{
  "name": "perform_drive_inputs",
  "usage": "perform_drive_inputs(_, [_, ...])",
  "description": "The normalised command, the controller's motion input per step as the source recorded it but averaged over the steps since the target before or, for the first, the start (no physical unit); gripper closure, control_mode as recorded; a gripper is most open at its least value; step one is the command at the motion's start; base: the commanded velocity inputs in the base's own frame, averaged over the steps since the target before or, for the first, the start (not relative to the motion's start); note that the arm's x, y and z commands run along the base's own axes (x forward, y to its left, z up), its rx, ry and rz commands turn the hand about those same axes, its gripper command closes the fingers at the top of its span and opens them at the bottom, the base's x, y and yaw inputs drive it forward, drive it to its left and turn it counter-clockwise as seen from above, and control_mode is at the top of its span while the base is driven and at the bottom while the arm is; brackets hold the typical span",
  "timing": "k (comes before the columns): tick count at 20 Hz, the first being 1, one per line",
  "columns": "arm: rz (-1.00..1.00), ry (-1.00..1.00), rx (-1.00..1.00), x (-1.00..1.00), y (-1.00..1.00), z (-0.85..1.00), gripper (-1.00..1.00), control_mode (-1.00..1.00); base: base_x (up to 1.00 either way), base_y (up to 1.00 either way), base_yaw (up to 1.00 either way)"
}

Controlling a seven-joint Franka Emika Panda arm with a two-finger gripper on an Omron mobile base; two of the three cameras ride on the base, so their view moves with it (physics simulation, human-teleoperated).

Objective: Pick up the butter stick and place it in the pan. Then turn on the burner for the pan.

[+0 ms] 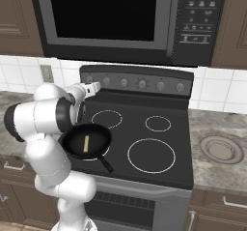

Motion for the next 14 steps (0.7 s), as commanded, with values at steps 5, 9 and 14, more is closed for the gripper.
perform_drive_inputs(5, [0.0, 0.0, 0.0, 0.12, 0.1, 0.0, -1.0, -1.0, 0.0, 0.0, 0.0])
perform_drive_inputs(9, [0.0, 0.0, 0.01, 0.14, 0.04, 0.0, -1.0, -1.0, 0.0, 0.0, 0.0])
perform_drive_inputs(14, [0.0, 0.0, 0.0, 0.14, 0.0, -0.01, -1.0, -1.0, 0.0, 0.0, 0.0])
